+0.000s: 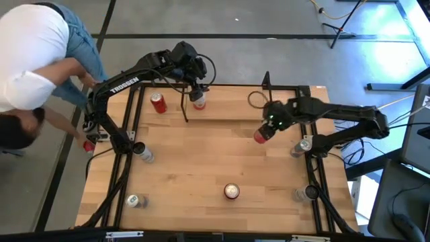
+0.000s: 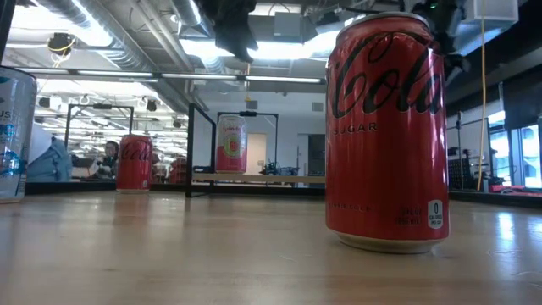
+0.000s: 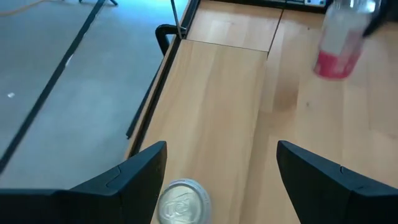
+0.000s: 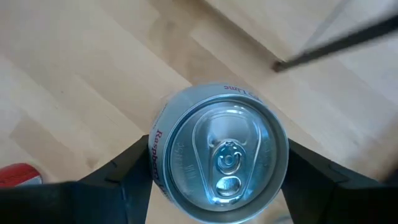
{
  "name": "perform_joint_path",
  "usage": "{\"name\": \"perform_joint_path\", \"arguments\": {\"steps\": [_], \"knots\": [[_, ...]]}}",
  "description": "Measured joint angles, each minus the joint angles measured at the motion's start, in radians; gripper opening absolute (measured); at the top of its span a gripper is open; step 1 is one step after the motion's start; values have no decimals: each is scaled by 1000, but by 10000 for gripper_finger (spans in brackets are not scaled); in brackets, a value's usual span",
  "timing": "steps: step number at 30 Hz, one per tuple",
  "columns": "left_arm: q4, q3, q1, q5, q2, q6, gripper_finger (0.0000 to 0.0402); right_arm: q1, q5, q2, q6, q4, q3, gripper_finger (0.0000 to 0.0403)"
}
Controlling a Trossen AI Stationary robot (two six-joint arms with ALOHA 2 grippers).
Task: Place canned beverage on shelf
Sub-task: Put the pink soda can on the shelf aligned with the other pink soda can
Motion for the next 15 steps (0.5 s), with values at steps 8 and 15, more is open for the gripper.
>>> {"name": "perform_joint_path", "arguments": {"steps": [8, 15], "knots": [[-98, 0, -80, -26, 0, -123, 290, 34, 61, 205, -73, 98, 104, 259], [-263, 0, -199, -80, -11, -276, 290, 34, 119, 400, -141, 112, 247, 260]]}}
